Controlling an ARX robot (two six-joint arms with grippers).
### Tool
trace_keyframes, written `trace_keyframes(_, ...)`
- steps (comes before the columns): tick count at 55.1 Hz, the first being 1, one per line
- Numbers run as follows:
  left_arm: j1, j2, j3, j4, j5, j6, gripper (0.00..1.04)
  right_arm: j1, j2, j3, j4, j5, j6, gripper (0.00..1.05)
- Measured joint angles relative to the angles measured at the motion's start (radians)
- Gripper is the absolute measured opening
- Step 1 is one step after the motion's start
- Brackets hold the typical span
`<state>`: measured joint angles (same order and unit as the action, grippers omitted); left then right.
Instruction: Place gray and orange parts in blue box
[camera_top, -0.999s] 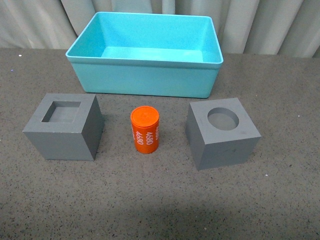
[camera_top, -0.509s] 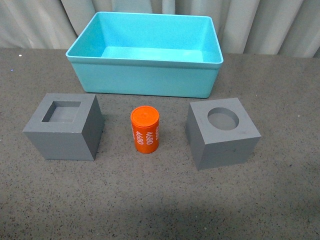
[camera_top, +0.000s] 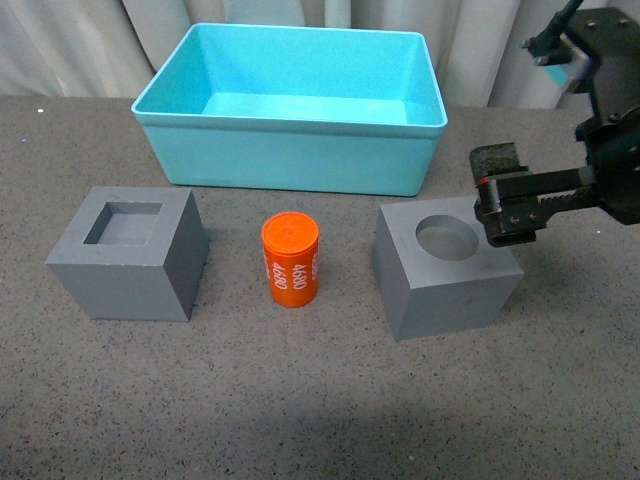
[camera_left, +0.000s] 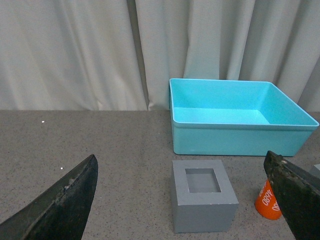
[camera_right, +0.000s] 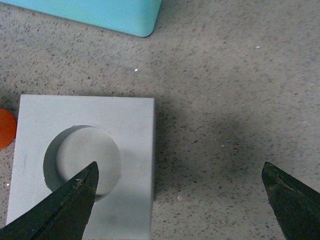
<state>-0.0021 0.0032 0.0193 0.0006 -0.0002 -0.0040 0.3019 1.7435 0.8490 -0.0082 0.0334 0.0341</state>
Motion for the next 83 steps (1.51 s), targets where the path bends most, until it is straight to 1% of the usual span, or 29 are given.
trace_keyframes(15, 0.0, 0.0, 0.0, 0.0, 0.0, 0.0, 0.98, 0.021, 0.099, 0.07, -0.069, -0.011, 0.047, 0.95)
trace_keyframes(20, 0.0, 0.0, 0.0, 0.0, 0.0, 0.0, 0.98, 0.021, 0.128, 0.078, -0.07, -0.018, 0.06, 0.94)
trace_keyframes(25, 0.0, 0.0, 0.0, 0.0, 0.0, 0.0, 0.98, 0.019, 0.148, 0.095, -0.073, -0.029, 0.076, 0.78)
trace_keyframes(26, 0.0, 0.0, 0.0, 0.0, 0.0, 0.0, 0.98, 0.02, 0.153, 0.099, -0.073, -0.033, 0.083, 0.72)
trace_keyframes(29, 0.0, 0.0, 0.0, 0.0, 0.0, 0.0, 0.98, 0.02, 0.159, 0.105, -0.073, -0.039, 0.096, 0.62)
trace_keyframes(35, 0.0, 0.0, 0.0, 0.0, 0.0, 0.0, 0.98, 0.024, 0.163, 0.108, -0.075, -0.047, 0.113, 0.46)
trace_keyframes(40, 0.0, 0.0, 0.0, 0.0, 0.0, 0.0, 0.98, 0.027, 0.164, 0.112, -0.079, -0.051, 0.122, 0.35)
trace_keyframes(45, 0.0, 0.0, 0.0, 0.0, 0.0, 0.0, 0.98, 0.026, 0.164, 0.119, -0.091, -0.043, 0.137, 0.21)
trace_keyframes(46, 0.0, 0.0, 0.0, 0.0, 0.0, 0.0, 0.98, 0.024, 0.164, 0.121, -0.095, -0.042, 0.14, 0.19)
trace_keyframes(53, 0.0, 0.0, 0.0, 0.0, 0.0, 0.0, 0.98, 0.018, 0.154, 0.117, -0.1, -0.055, 0.162, 0.18)
trace_keyframes(58, 0.0, 0.0, 0.0, 0.0, 0.0, 0.0, 0.98, 0.003, 0.114, 0.084, -0.101, -0.113, 0.197, 0.18)
trace_keyframes(68, 0.0, 0.0, 0.0, 0.0, 0.0, 0.0, 0.98, -0.016, -0.011, 0.045, -0.068, -0.17, 0.238, 0.18)
trace_keyframes(76, 0.0, 0.0, 0.0, 0.0, -0.001, 0.0, 0.98, -0.027, -0.127, 0.078, 0.005, -0.159, 0.273, 0.18)
trace_keyframes(80, 0.0, 0.0, 0.0, 0.0, 0.0, 0.0, 0.98, -0.025, -0.126, 0.118, 0.051, -0.153, 0.287, 0.18)
trace_keyframes(83, 0.0, 0.0, 0.0, 0.0, 0.0, 0.0, 0.98, -0.021, -0.109, 0.158, 0.056, -0.143, 0.288, 0.18)
